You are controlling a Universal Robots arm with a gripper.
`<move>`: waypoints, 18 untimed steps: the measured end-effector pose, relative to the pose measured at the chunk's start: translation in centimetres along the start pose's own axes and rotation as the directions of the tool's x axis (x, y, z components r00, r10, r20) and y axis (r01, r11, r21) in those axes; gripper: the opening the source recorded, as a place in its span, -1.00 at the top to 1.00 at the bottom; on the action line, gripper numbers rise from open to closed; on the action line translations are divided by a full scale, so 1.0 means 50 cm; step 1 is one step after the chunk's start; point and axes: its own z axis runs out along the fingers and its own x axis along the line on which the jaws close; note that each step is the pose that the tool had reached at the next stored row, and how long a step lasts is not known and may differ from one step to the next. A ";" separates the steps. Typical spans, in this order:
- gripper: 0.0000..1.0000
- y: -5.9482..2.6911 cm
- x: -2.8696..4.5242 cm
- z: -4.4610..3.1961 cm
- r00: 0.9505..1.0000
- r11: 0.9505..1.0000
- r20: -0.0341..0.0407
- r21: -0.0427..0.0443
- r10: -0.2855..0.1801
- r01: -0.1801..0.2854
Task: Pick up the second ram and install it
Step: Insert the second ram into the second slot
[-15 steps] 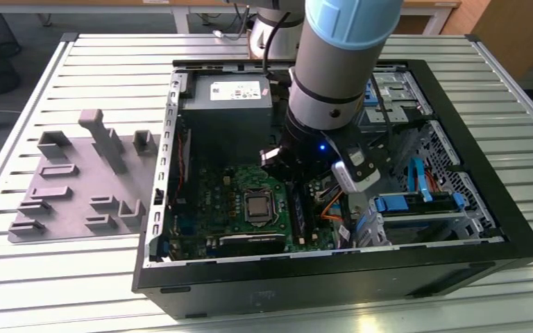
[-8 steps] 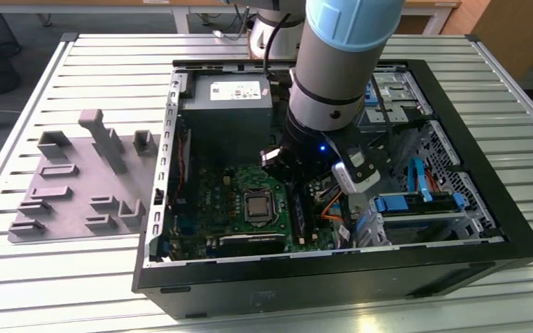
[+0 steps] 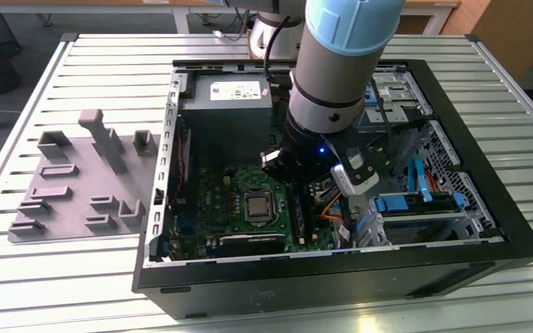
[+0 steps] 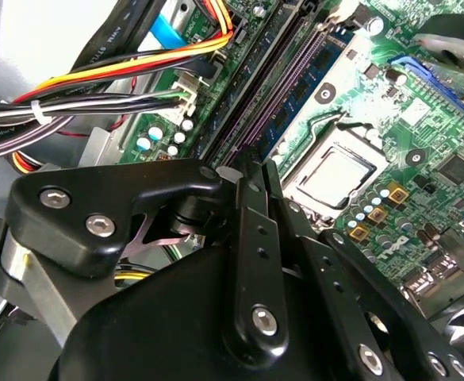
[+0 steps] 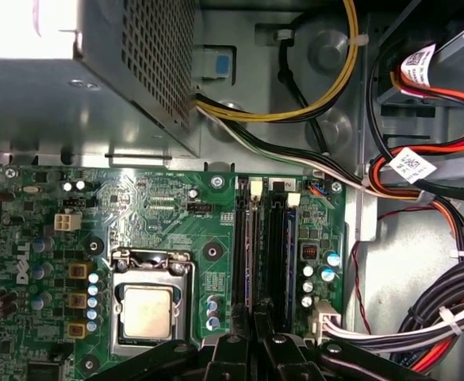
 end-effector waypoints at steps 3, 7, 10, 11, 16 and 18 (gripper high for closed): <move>0.73 0.000 0.000 0.002 1.000 1.000 0.000 0.000 0.000 0.000; 0.73 0.000 0.000 0.005 1.000 1.000 0.000 -0.002 0.000 0.000; 0.73 0.000 0.000 0.006 1.000 1.000 0.000 -0.003 0.000 0.000; 0.73 0.000 0.000 0.006 1.000 1.000 0.000 -0.003 0.000 0.000; 0.73 0.000 0.000 0.007 1.000 1.000 0.000 -0.004 0.000 0.000; 0.73 -0.001 0.000 0.008 1.000 1.000 0.000 -0.004 0.000 0.000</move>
